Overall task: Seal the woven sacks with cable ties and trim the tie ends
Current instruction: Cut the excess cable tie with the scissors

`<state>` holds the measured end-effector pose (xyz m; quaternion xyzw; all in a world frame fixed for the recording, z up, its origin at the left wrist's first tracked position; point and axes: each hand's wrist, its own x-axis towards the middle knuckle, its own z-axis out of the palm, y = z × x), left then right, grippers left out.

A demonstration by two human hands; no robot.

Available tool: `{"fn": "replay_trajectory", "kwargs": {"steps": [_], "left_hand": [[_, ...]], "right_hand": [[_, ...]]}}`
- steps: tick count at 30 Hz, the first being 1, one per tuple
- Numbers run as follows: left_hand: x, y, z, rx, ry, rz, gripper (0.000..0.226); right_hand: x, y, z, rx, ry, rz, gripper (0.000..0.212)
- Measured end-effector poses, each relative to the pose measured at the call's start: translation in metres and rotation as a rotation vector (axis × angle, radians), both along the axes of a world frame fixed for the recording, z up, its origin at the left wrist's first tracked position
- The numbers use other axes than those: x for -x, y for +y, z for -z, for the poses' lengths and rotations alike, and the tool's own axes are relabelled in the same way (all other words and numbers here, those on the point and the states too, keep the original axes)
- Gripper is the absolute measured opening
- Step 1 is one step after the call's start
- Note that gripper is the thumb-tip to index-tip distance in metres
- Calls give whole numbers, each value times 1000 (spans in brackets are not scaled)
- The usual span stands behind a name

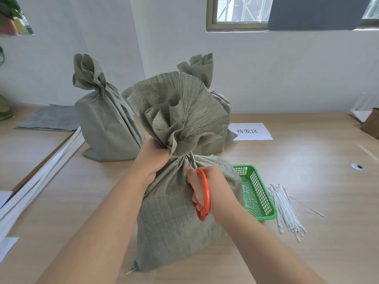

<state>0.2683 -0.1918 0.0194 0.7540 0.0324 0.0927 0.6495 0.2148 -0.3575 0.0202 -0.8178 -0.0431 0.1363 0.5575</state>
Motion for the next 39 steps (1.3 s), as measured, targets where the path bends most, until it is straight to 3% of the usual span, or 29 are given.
{"fn": "replay_trajectory", "kwargs": {"steps": [5, 11, 14, 17, 22, 26, 32, 39], "left_hand": [[4, -2, -4, 18, 1, -6, 41], [8, -1, -7, 64, 16, 57, 58], [9, -1, -7, 56, 10, 63, 37], [6, 2, -7, 63, 36, 21, 35], [-5, 7, -7, 21, 79, -11, 40], [-13, 8, -8, -1, 113, -36, 40], [-19, 11, -5, 2, 117, -77, 41], [-23, 11, -1, -18, 107, -87, 45]], "right_hand": [[3, -2, 6, -4, -61, -1, 52], [8, -10, 8, -133, -67, 18, 41], [1, -25, 12, -119, -176, 44, 36], [-12, -48, 25, -5, -302, 85, 34], [-26, -85, 54, 403, -536, 119, 21], [-21, -105, 89, 445, -585, 114, 18], [-7, -136, 159, 487, -412, 321, 19], [7, -165, 244, 679, 69, 279, 27]]}}
